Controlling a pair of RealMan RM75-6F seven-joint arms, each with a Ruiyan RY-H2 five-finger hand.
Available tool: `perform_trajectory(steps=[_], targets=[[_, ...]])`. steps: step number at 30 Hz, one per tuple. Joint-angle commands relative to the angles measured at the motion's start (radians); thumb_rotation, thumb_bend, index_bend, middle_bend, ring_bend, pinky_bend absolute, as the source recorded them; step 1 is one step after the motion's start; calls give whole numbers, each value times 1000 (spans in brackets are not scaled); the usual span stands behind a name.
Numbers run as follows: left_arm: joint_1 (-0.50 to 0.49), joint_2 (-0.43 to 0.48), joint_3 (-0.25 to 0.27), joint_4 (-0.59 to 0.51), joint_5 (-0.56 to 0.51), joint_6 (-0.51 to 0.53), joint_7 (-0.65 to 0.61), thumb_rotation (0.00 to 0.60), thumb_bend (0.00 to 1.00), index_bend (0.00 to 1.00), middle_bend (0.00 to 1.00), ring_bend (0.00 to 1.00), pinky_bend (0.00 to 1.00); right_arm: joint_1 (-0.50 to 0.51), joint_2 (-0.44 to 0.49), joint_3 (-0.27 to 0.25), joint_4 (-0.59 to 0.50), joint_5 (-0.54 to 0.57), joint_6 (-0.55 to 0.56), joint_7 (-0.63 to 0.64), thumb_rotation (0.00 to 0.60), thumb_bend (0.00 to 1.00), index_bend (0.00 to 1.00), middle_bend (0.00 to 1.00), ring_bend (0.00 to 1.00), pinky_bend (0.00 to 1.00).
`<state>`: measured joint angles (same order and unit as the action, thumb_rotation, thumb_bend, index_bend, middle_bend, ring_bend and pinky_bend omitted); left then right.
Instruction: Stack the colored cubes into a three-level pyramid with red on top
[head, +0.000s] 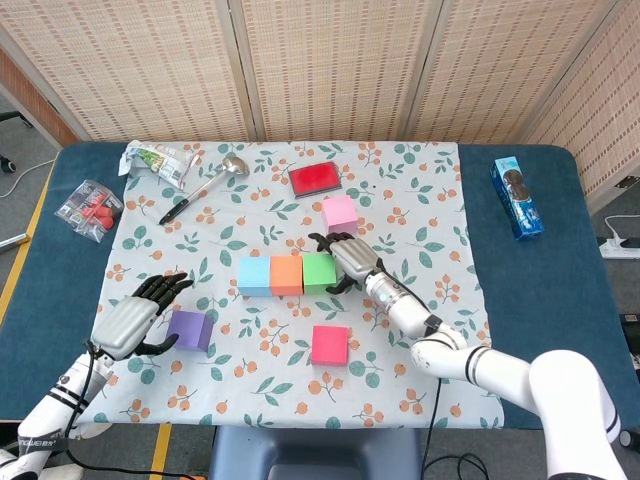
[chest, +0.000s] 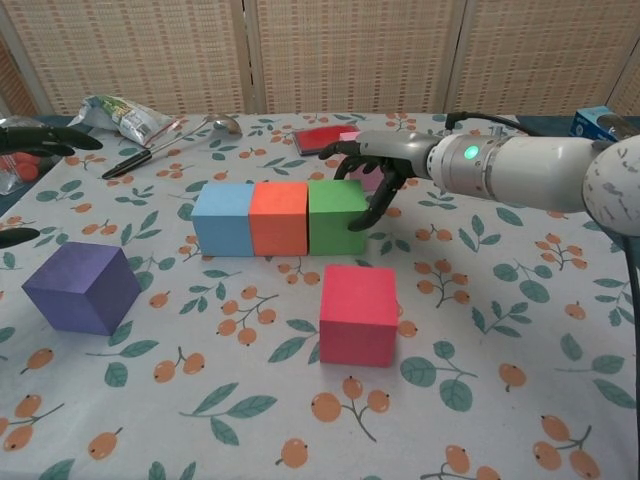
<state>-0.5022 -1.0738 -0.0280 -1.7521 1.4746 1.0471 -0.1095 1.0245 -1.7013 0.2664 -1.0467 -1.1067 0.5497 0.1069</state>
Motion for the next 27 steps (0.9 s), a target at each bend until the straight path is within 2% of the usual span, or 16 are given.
perform_trajectory(steps=[1, 6, 13, 16, 23, 27], targets=[[0, 1, 1, -1, 0, 0, 2, 600, 370, 28, 0, 0, 13, -2, 4, -3, -5, -1, 0, -1, 600, 81, 0, 188, 64, 89], [0, 1, 1, -4, 1, 1, 4, 600, 371, 27, 0, 0, 13, -10, 23, -4, -35, -2, 6, -1, 600, 81, 0, 175, 57, 87], [6, 3, 4, -1, 4, 8, -1, 600, 369, 27, 0, 0, 14, -52, 134, -14, -166, -13, 60, -32, 600, 81, 0, 168, 35, 81], [6, 2, 3, 2, 4, 8, -4, 600, 370, 27, 0, 0, 14, -62, 165, -12, -190, 0, 84, -55, 600, 81, 0, 168, 27, 78], [2, -2, 1, 5, 0, 2, -6, 600, 369, 28, 0, 0, 14, -43, 125, -29, -114, 8, 114, -142, 600, 45, 0, 158, 0, 54], [1, -1, -1, 5, -6, -2, -5, 600, 370, 27, 0, 0, 13, -33, 64, -36, -35, -28, 147, -152, 600, 0, 0, 95, 0, 4]])
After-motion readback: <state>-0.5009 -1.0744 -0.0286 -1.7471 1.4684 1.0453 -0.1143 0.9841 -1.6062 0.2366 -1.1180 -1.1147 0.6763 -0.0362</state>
